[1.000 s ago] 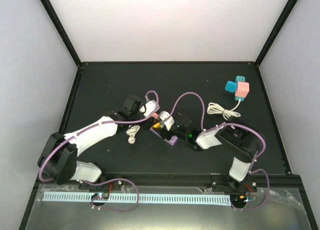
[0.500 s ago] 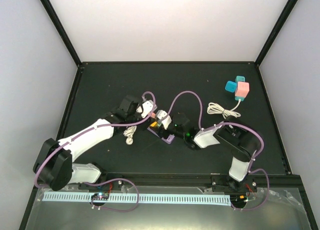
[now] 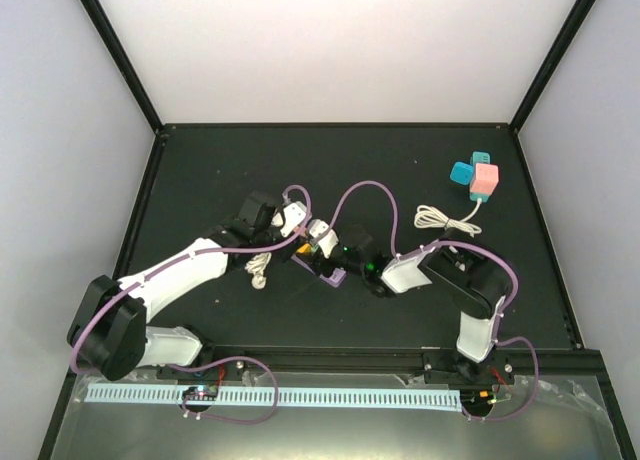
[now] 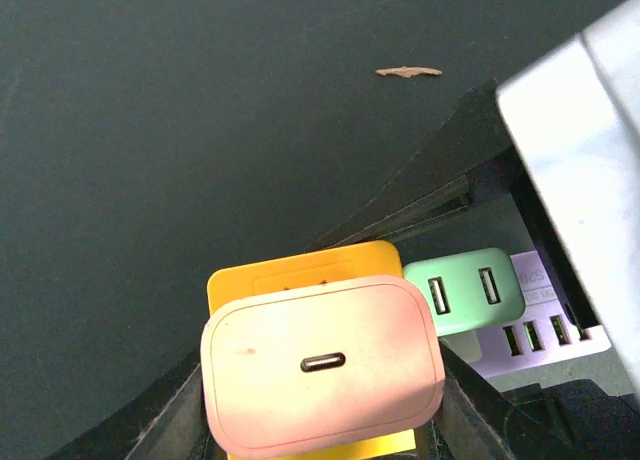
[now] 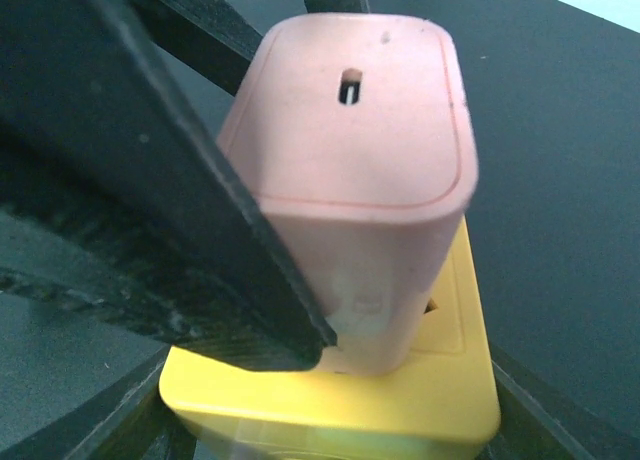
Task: Pull the plug off the socket
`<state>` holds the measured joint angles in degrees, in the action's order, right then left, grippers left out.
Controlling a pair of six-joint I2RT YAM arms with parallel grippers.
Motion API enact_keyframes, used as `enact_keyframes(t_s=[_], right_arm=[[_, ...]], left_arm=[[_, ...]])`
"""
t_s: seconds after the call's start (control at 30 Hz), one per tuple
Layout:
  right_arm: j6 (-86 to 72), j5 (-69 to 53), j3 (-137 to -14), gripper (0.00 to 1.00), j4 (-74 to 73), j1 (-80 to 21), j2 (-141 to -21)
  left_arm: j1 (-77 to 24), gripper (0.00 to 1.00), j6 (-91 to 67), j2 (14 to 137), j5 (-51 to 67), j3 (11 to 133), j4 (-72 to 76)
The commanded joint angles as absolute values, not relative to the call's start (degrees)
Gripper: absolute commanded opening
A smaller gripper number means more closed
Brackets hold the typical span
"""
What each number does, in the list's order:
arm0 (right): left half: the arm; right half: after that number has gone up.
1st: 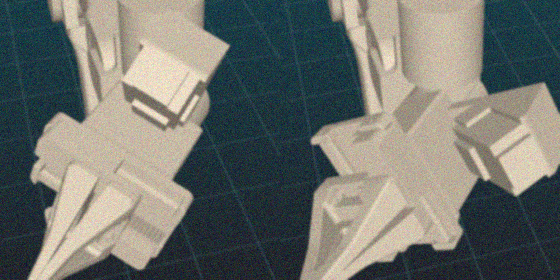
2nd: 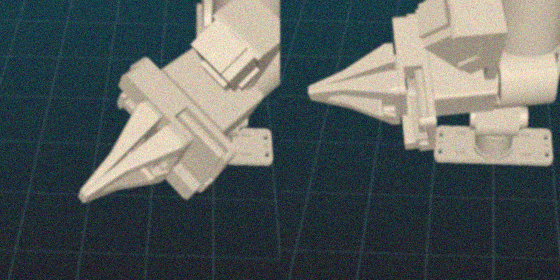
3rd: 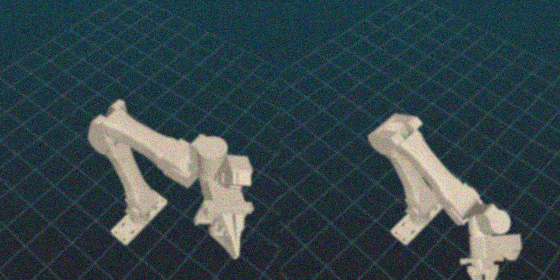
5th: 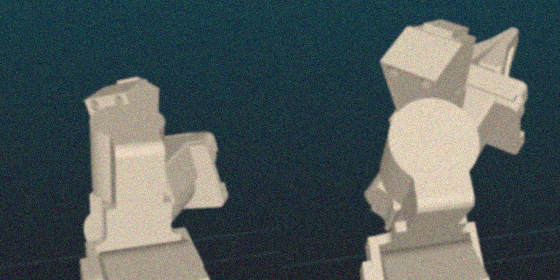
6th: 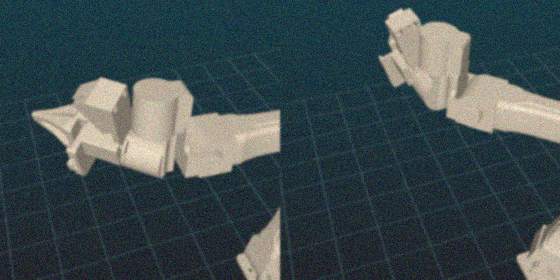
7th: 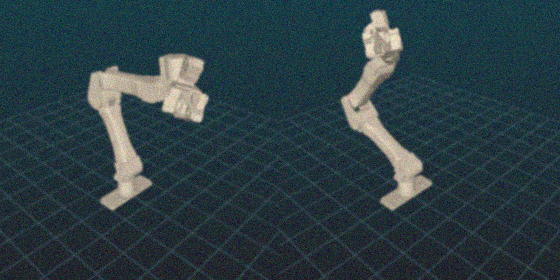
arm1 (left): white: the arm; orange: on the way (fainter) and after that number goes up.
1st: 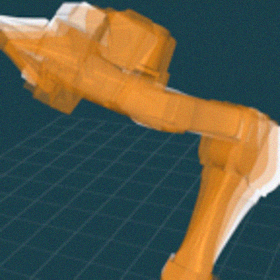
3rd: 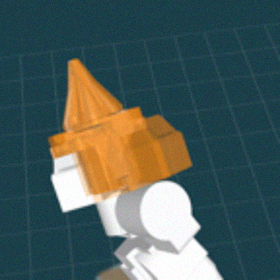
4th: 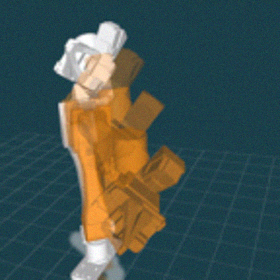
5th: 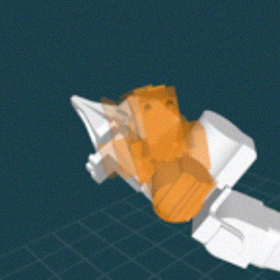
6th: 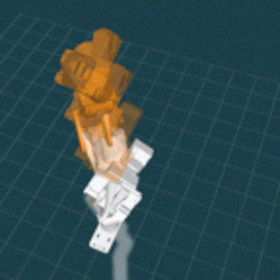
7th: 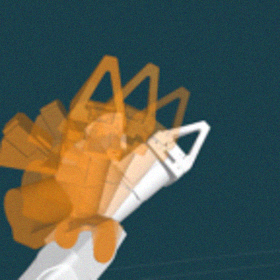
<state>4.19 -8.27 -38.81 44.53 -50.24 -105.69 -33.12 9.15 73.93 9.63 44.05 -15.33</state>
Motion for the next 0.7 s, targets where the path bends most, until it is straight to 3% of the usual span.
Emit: enact_keyframes(t_s=[0.0,0.67], right_arm=[[4.3,-4.0,-38.5,0.29,36.7,-49.4,-109.5],[3.8,-1.6,-40.0,0.23,34.1,-49.5,-111.7]], left_arm=[[-33.9,0.19,9.6,70.1,14.8,46.9,-10.2],[-32.1,0.17,9.5,67.9,16.1,46.7,-11.6]])
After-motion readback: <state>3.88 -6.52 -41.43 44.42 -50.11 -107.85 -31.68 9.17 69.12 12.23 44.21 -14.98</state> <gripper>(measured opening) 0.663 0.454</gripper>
